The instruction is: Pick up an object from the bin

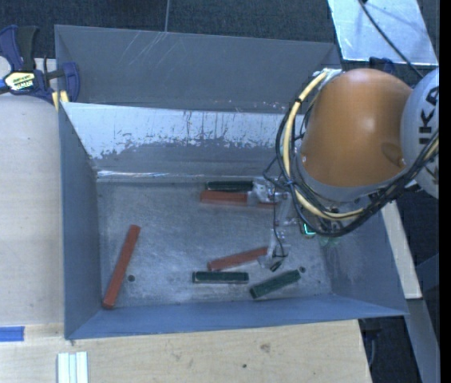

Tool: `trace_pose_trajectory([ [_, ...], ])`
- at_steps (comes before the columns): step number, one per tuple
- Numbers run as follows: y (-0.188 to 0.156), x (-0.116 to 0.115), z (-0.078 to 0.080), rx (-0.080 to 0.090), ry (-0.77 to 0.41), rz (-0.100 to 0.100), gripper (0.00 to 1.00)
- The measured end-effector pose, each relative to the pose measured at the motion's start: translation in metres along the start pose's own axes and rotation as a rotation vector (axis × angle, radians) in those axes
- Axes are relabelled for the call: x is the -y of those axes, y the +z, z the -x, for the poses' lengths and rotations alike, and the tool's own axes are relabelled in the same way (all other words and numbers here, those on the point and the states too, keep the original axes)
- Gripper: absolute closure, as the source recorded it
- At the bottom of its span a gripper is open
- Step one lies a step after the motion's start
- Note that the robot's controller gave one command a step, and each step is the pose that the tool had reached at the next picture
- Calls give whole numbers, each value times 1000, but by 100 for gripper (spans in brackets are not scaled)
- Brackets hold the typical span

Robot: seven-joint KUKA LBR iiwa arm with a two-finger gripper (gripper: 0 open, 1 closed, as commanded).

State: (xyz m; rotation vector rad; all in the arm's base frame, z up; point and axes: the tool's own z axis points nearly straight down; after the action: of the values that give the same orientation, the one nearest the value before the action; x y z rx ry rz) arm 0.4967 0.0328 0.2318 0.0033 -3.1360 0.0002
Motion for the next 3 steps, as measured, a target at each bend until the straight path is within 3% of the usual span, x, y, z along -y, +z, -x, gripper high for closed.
trace_pose_trajectory([
  [1, 165, 55, -3, -1, 118, 1, 0],
  [2, 160, 54, -1, 8, 116, 1, 100],
  [3, 161, 54, 0, 10, 117, 1, 0],
])
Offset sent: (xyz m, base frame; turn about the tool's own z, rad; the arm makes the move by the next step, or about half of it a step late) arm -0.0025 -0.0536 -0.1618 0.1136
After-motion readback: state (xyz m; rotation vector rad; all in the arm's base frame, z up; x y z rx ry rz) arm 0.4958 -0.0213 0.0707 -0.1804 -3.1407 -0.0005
